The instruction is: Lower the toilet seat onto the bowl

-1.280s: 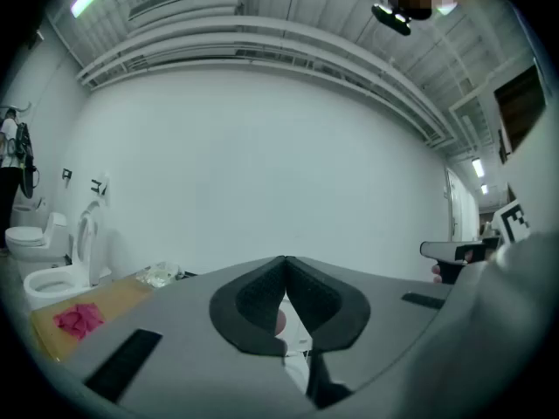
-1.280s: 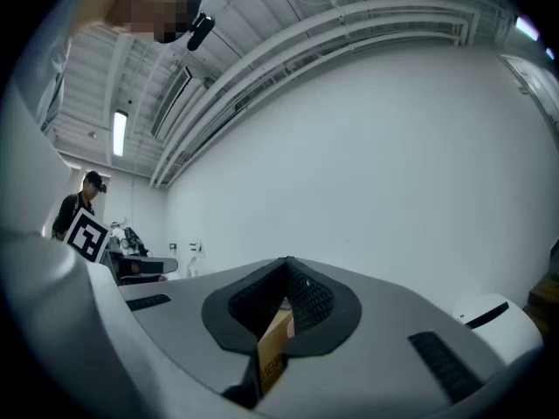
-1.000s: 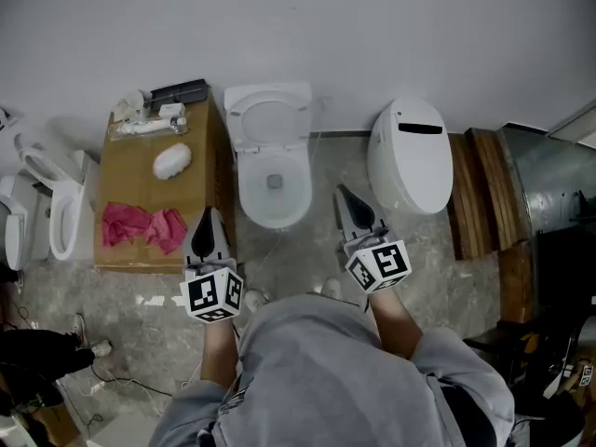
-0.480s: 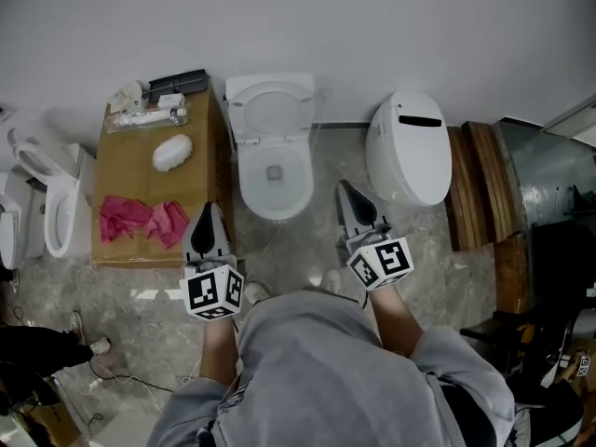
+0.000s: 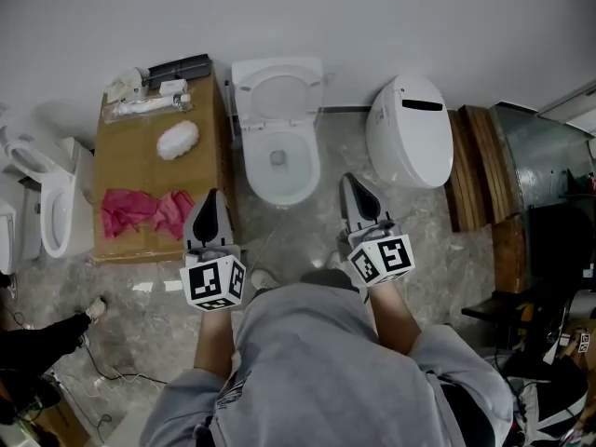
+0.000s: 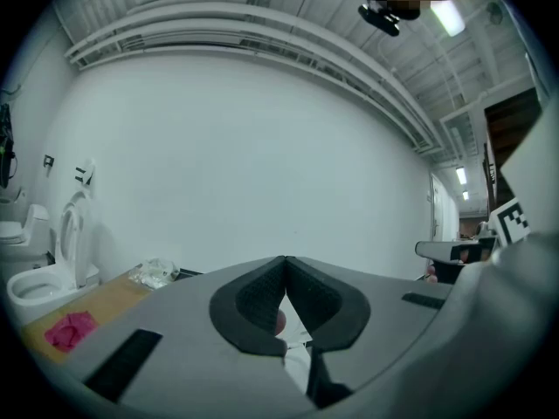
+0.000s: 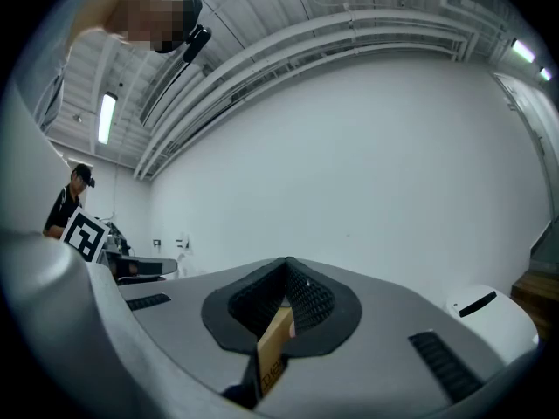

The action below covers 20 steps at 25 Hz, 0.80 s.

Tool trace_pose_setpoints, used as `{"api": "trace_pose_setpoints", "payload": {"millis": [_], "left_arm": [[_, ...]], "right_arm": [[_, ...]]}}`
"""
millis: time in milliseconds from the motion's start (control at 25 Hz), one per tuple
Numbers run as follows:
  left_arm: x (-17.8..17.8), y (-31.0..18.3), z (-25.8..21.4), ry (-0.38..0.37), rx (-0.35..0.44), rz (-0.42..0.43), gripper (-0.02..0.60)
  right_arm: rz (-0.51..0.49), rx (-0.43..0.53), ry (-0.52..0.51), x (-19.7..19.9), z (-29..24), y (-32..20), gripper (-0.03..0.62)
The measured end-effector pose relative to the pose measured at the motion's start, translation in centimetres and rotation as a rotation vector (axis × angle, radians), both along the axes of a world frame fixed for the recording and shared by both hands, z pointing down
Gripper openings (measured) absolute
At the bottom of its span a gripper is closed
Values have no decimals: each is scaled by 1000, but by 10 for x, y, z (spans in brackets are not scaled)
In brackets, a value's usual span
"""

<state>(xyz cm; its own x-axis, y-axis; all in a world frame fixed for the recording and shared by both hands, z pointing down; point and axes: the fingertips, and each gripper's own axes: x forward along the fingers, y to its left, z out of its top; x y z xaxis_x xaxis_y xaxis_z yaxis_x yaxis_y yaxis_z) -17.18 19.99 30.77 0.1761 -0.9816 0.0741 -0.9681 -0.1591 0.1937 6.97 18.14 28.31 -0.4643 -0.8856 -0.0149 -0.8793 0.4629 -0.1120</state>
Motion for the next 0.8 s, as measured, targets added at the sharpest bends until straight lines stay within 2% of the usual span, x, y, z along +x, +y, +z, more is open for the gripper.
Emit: {"api": "trace_pose_setpoints", "payload": {"millis": [320,560,800], "left_arm": [[-6,-27,14,29,-17,6,0],[23,-72,12,19,-9,6,0],[54,-132,4,13,-5,-70,0]], "right_arm": [[19,-12,36,-6,4,-23,-8],[28,-11,7,25,6,-72,-8],[-31,-7,-6,62,6,-149,-8]]}}
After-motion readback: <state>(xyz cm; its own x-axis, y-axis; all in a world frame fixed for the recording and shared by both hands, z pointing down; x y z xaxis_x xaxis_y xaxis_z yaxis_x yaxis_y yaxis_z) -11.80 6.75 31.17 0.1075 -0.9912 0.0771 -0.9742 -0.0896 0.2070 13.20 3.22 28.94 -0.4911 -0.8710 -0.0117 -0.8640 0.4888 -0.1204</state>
